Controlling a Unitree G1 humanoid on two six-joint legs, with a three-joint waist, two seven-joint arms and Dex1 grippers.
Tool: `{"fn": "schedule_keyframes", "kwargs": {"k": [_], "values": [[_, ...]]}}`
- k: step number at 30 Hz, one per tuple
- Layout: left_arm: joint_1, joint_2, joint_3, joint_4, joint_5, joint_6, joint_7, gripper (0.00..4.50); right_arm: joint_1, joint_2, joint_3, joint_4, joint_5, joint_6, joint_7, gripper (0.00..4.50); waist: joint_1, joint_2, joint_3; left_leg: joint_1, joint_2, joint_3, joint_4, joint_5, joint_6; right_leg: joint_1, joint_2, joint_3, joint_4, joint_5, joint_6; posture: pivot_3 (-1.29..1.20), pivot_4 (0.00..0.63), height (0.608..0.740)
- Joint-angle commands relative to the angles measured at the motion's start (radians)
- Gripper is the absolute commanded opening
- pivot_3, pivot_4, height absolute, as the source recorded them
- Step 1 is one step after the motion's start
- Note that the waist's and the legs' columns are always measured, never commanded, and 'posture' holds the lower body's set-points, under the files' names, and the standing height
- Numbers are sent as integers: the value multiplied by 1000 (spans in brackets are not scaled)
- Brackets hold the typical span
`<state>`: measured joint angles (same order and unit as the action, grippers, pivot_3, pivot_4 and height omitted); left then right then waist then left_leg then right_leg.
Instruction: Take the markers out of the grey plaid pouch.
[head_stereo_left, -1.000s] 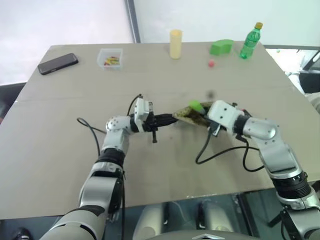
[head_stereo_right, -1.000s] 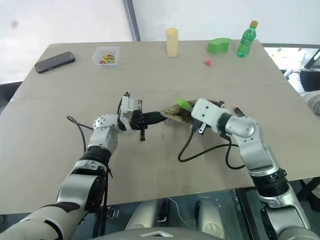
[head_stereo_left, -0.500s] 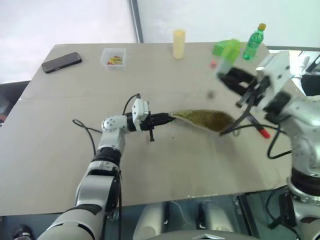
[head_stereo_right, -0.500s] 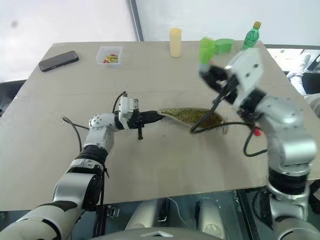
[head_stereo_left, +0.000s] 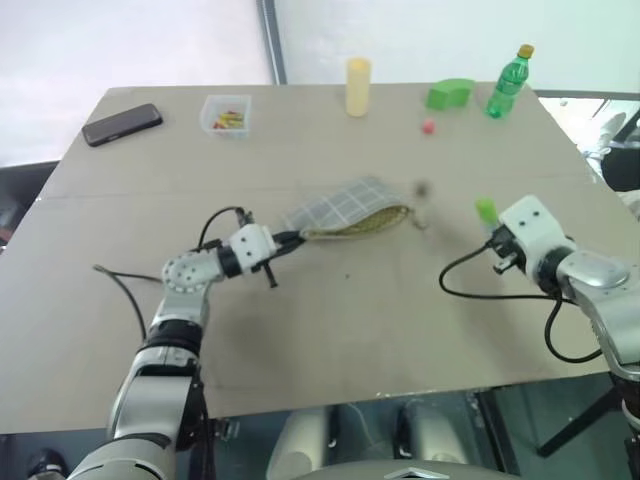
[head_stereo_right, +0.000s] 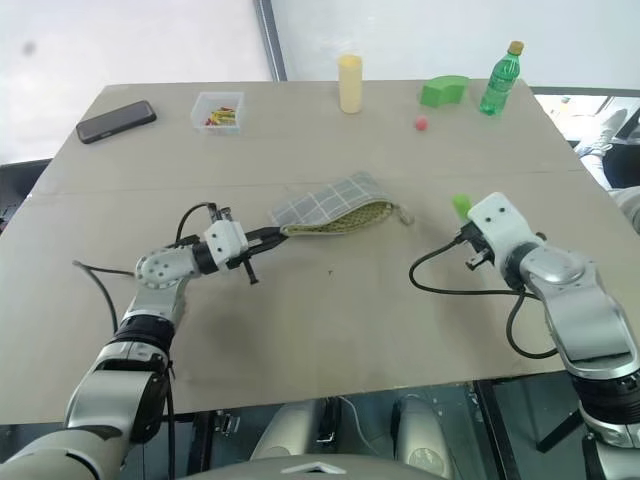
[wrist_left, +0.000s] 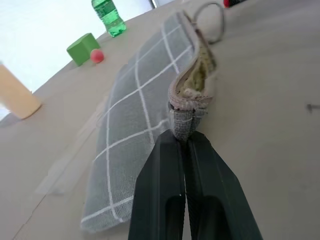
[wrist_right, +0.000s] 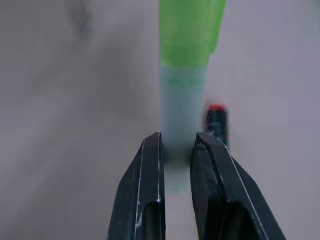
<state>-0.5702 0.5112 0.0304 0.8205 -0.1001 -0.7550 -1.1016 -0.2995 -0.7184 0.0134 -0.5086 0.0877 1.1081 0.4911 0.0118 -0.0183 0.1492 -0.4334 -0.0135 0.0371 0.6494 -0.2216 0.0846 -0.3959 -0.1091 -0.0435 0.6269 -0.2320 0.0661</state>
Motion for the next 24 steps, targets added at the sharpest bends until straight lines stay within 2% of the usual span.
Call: {"fn": "schedule_keyframes", "kwargs": {"k": [1,3,4,7,10,14,16,17,18,20,24], "values": [[45,36,16,-82,-22,-31,29,0,-16,-8,12,13,5,37,-7,237,1,0,0,0,0,0,0,0,0,0,0,0,0,0,0,0,150,736],[89,53,21,-122,-33,-28,44,0,-7,-17,45,40,2,36,0,1280,1,0,0,0,0,0,0,0,0,0,-1,0,0,0,0,0,150,736],[111,61,23,-142,-35,-25,54,0,-4,-17,54,48,2,33,0,1630,0,0,0,0,0,0,0,0,0,0,-1,0,-1,0,0,0,150,736],[190,88,35,-220,-52,-5,78,0,-9,-24,72,49,-10,31,-14,3281,-2,0,0,0,0,0,-1,0,0,0,-1,0,-1,0,0,0,150,736],[263,114,45,-315,-93,68,83,0,-23,-26,56,25,-7,41,-23,4449,-8,1,0,0,0,0,-1,-2,-3,0,-1,1,-1,0,0,0,150,736],[386,168,86,-444,-120,146,116,0,-25,-2,-51,-69,34,13,-20,4449,-20,1,0,0,0,0,-1,-3,-4,0,-2,1,-1,0,0,0,150,736],[442,181,123,-488,-136,181,150,0,1,18,-107,-117,61,-86,-4,4449,-23,1,0,0,0,0,-2,-3,-4,0,-2,1,-1,0,0,0,150,736],[469,185,144,-513,-149,208,169,644,23,15,-127,-142,70,-121,7,4500,-22,1,0,0,0,0,-2,-3,-4,0,-2,1,-1,0,0,0,150,736],[493,188,158,-533,-156,229,181,851,47,19,-149,-160,74,-162,13,4500,-21,1,0,0,0,-1,-2,-3,-4,0,-2,0,-1,0,0,0,150,736],[535,183,186,-570,-170,269,213,1618,92,53,-218,-184,146,-207,60,4500,-19,0,0,1,0,-1,-2,-3,-4,0,-2,0,-1,0,0,0,150,736],[639,178,253,-644,-258,393,231,3487,202,66,-335,-193,220,-267,120,4500,-20,1,0,1,0,-1,-2,-3,-4,1,-2,0,-1,0,0,0,150,736]]}}
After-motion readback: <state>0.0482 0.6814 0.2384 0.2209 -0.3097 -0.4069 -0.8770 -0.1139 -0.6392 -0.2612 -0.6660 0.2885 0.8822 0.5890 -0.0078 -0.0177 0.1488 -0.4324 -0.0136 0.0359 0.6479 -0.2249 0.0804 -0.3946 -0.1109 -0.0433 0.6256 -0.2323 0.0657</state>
